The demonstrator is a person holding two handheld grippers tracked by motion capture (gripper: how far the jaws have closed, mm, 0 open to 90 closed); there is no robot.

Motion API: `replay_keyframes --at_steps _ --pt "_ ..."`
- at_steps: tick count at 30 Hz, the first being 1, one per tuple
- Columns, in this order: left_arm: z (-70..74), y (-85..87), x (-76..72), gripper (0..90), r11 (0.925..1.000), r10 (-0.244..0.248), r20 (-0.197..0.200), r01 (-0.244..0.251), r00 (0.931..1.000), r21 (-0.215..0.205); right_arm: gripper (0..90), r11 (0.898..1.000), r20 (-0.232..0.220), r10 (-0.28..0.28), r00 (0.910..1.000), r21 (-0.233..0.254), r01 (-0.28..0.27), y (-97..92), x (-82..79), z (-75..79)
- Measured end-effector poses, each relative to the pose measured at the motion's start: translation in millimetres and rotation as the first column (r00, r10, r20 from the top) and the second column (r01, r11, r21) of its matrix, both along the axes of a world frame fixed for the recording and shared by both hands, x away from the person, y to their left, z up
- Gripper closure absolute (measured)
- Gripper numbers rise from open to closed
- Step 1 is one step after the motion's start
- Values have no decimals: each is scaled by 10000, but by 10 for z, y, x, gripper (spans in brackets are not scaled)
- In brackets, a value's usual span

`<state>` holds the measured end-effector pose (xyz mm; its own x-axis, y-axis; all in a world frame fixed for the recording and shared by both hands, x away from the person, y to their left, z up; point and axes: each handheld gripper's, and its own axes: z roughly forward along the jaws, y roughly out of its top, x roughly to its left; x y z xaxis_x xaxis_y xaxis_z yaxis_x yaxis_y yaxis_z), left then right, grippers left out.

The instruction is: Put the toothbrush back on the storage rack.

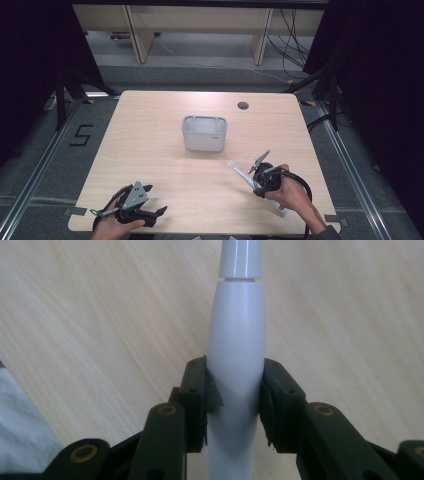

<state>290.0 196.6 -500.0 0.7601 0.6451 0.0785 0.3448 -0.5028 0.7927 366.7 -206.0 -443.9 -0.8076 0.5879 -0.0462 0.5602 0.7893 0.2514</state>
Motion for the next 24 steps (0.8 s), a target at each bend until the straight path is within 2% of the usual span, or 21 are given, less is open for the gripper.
replay_keyframes --at_steps 1,2,3,4,5,6,8,9,10,11,12,13,14,16,17,18,19,20,21,23,24 --pt "9 11 5 151 9996 -144 -40 145 9999 224 669 9999 124 -53 9999 132 51 -9 -13 50" --pt "2 0 3 151 10000 -49 -17 49 10000 81 669 9991 261 -290 9992 310 282 -11 -37 112" --pt "7 7 12 152 9995 -29 111 26 9999 316 669 9993 493 -10 9988 371 -8 -30 -18 144" --pt "8 8 13 152 9996 -56 108 53 9999 282 669 9985 652 -125 9978 539 90 -38 -21 195" --pt "-4 -5 4 151 10000 -19 2 19 10000 -36 669 9966 654 -249 9976 806 196 -30 -31 218" --pt "-4 -3 1 151 10000 -24 -50 24 10000 -28 669 9954 866 -153 9961 952 70 -40 -22 256" --pt "-1 -3 2 151 10000 -13 -17 12 10000 -13 669 9865 1219 -301 9921 1634 99 -36 -19 321" --pt "0 -4 3 151 10000 -10 -5 10 10000 -18 669 9823 1218 -333 9920 1869 100 -38 -19 347" --pt "-1 -3 4 151 10000 -8 -10 8 10000 -21 669 9783 1520 -265 9880 2073 -56 -44 -5 379" --pt "-3 -2 3 152 10000 -12 -13 12 10000 -21 669 9723 1577 -538 9860 2333 157 -48 -9 416" --pt "7 13 7 151 9996 -160 -39 161 9999 225 669 9701 1674 -629 9839 2418 209 -52 1 437" --pt "7 10 2 151 9997 -132 -59 133 9999 189 669 9646 1904 -917 9774 2605 398 -46 9 449" --pt "0 -3 -3 152 10000 -6 -23 6 10000 -32 669 9594 1956 -846 9770 2808 269 -48 28 469" --pt "5 1 4 151 10000 -38 -68 37 10000 -48 669 9465 2327 -891 9685 3227 95 -46 54 474" --pt "5 7 5 151 10000 -9 -19 9 10000 49 669 9441 2474 -654 9667 3289 -203 -48 84 467" --pt "-2 3 4 151 10000 -19 18 19 10000 -17 669 9357 2453 -773 9664 3524 -146 -40 91 475" --pt "9 15 4 151 9997 -137 -27 137 9999 217 669 9297 2566 -770 9635 3676 -236 -41 112 462" --pt "3 2 -1 151 10000 -46 -28 46 10000 42 669 9287 2618 -755 9622 3697 -277 -48 142 461" --pt "5 2 2 152 10000 -51 -17 51 10000 29 669 9190 2718 -928 9579 3935 -226 -39 157 445" --pt "3 3 3 151 10000 -15 -40 15 10000 -26 669 9072 2559 -1063 9608 4206 -117 -50 193 453" --pt "1 6 4 151 10000 -11 -10 11 10000 47 669 8921 2661 -1264 9556 4518 -78 -49 213 451"
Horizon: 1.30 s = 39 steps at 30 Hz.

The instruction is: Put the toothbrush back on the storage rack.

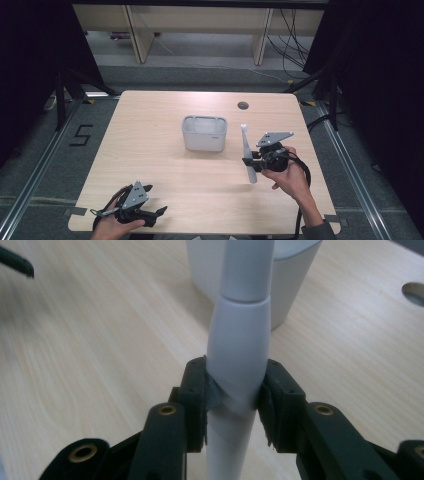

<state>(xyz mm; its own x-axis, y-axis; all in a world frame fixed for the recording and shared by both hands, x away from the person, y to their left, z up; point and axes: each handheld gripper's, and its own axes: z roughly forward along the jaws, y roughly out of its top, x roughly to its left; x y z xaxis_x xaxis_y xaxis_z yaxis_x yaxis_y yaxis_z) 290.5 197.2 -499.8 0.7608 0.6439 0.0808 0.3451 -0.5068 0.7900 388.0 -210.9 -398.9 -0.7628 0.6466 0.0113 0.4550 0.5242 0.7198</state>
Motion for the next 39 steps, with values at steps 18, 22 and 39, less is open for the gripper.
replay_keyframes --at_steps 18,22,39 --pt "9 8 0 151 9999 -86 -10 86 10000 119 669 9910 799 -231 9965 1334 123 78 273 180" --pt "5 -2 -2 151 10000 -40 -50 39 10000 -87 669 9885 905 -206 9957 1513 67 127 335 214" --pt "8 -2 -4 151 10000 -26 7 26 10000 -23 668 9803 935 -571 9940 1940 381 255 504 359"
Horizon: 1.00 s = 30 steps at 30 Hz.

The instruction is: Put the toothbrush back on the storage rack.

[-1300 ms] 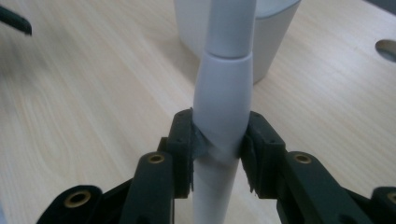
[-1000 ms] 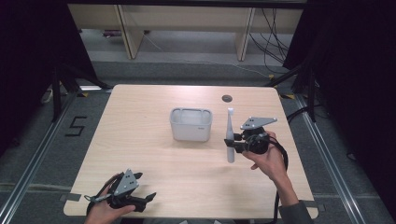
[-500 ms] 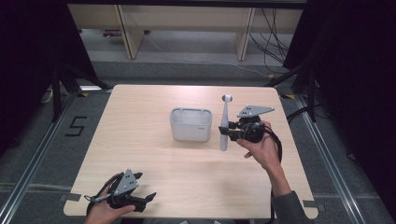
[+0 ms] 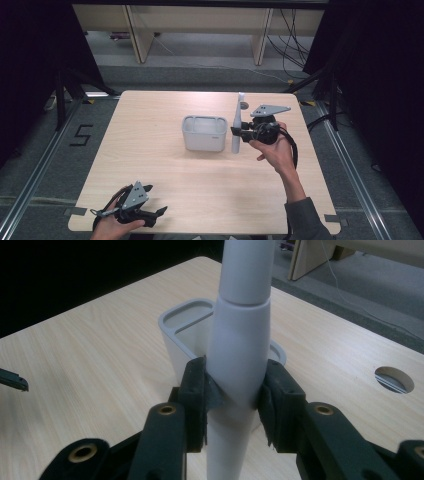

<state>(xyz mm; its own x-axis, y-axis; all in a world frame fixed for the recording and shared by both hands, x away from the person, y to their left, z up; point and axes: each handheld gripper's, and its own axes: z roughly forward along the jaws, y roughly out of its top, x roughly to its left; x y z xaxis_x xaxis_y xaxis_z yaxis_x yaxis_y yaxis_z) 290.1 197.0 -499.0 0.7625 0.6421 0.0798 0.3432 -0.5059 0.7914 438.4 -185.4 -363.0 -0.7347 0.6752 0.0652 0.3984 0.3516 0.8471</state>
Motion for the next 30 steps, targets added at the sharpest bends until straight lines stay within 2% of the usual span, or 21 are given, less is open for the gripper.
replay_keyframes --at_steps 1,2,3,4,5,6,7,8,9,10,11,12,13,14,17,18,19,21,23,26,30 --pt "-4 -1 0 151 10000 -21 -35 21 10000 -72 669 10000 12 53 10000 -27 -53 2 10 18" --pt "1 9 0 151 9999 -33 -20 34 10000 169 669 9999 196 106 9998 -25 -105 4 29 21" --pt "-9 -7 -2 151 9999 -13 -41 13 10000 -132 668 10000 41 75 10000 17 -75 14 30 42" --pt "9 14 8 151 9996 -152 -2 152 9999 258 669 10000 208 54 9998 65 -55 22 45 51" --pt "8 10 4 151 9998 -80 -2 80 10000 205 669 9999 42 44 10000 104 -45 30 46 69" --pt "2 2 1 151 10000 -12 2 12 10000 50 669 9999 323 53 9995 90 -56 35 63 76" --pt "-3 1 1 151 10000 -30 -22 30 10000 -38 668 9999 138 105 9998 74 -106 42 64 99" --pt "6 17 6 151 9996 -113 -10 113 9999 252 668 9998 157 22 9999 193 -25 62 68 107" --pt "-5 -3 0 152 10000 -26 -13 26 10000 -59 668 9999 159 60 9999 100 -61 66 78 129" --pt "-2 0 2 152 10000 -47 -15 47 10000 4 669 9999 305 16 9995 120 -19 84 89 144" --pt "7 10 1 151 9998 -66 -13 66 10000 182 669 9999 137 47 9999 105 -48 89 87 163" --pt "0 2 3 151 10000 -59 11 59 10000 12 669 9999 383 87 9992 100 -91 103 106 177" --pt "-2 1 2 151 10000 -51 -13 51 10000 11 668 9998 147 61 9999 210 -64 115 103 192" --pt "6 12 6 151 9996 -122 6 121 9999 240 668 9998 244 20 9997 187 -24 124 113 206" --pt "7 11 5 152 9997 -119 14 119 9999 203 669 9999 402 47 9992 137 -52 149 159 256" --pt "-1 1 -1 151 10000 -27 -1 27 10000 2 669 9994 341 -80 9994 331 69 172 161 256" --pt "-2 0 0 151 10000 -46 -15 45 10000 -24 669 9998 419 50 9991 188 -58 167 185 273" --pt "9 13 6 151 9997 -131 15 131 9999 220 668 9997 305 1 9995 258 -9 195 209 288" --pt "7 9 0 151 9999 -80 -6 80 10000 149 668 9993 201 -97 9998 357 90 218 223 307" --pt "1 9 5 151 9999 -121 54 120 9999 114 668 9997 443 -91 9990 241 81 237 262 337" --pt "6 9 -1 151 9999 -75 -11 75 10000 141 668 9994 487 -157 9987 312 142 266 319 374"
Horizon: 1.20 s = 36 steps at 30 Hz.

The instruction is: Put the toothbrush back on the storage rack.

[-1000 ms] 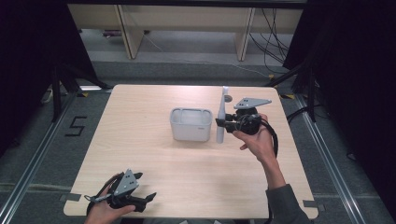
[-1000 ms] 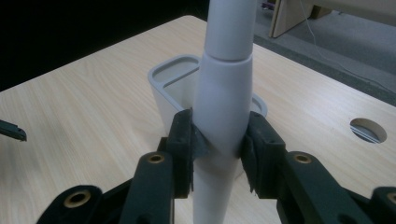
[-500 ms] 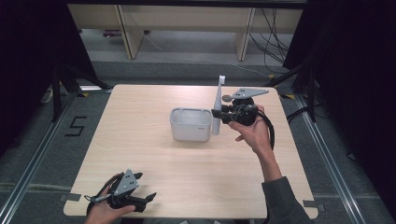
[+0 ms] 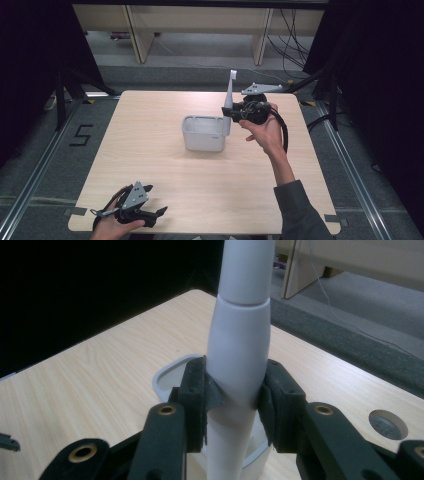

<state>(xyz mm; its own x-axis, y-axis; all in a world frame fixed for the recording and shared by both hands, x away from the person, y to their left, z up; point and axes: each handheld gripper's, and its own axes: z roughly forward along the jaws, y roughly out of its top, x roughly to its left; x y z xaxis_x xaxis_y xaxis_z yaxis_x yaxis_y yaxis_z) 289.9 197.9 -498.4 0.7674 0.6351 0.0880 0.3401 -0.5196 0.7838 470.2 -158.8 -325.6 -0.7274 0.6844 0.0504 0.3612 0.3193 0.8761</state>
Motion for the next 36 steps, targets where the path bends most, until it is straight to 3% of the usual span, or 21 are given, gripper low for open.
replay_keyframes --at_steps 1,2,4,5,13,14,19,20,22,27,33,34,36 --pt "-8 -3 2 151 10000 1 57 0 10000 -76 668 9999 -124 -122 9998 105 123 15 4 2" --pt "-8 -5 3 151 10000 4 90 -3 10000 -87 668 9999 54 -128 9999 94 127 17 29 2" --pt "7 3 6 151 10000 -91 24 91 10000 23 668 9998 -185 -142 9997 114 144 35 39 14" --pt "7 4 5 152 10000 -79 23 79 10000 28 668 9999 0 -133 9999 86 133 42 60 9" --pt "7 5 3 151 10000 -81 13 81 10000 27 668 9990 -138 -393 9991 218 396 101 157 -32" --pt "8 4 3 151 10000 -86 12 86 10000 19 668 9993 77 -371 9993 37 371 93 175 -31" --pt "9 6 2 151 10000 -89 7 89 10000 14 668 9983 -175 -553 9983 150 556 132 216 -47" --pt "7 3 -2 151 10000 -46 27 47 10000 -35 668 9991 5 -371 9993 197 371 138 244 -58" --pt "8 3 -1 151 9999 -102 -14 102 9999 -82 668 9986 118 -520 9986 85 519 139 258 -60" --pt "4 0 -2 151 9998 -107 22 107 9999 -153 668 9970 -249 -727 9970 256 734 144 300 -93" --pt "4 2 -1 151 9998 -112 7 112 9999 -154 668 9962 -219 -804 9965 310 810 142 377 -175" --pt "9 3 -2 151 9999 -98 -16 98 10000 -80 668 9963 -111 -839 9964 148 841 134 387 -178" --pt "5 2 -1 151 9998 -126 7 126 9999 -137 667 9955 -387 -919 9950 205 927 146 391 -197"
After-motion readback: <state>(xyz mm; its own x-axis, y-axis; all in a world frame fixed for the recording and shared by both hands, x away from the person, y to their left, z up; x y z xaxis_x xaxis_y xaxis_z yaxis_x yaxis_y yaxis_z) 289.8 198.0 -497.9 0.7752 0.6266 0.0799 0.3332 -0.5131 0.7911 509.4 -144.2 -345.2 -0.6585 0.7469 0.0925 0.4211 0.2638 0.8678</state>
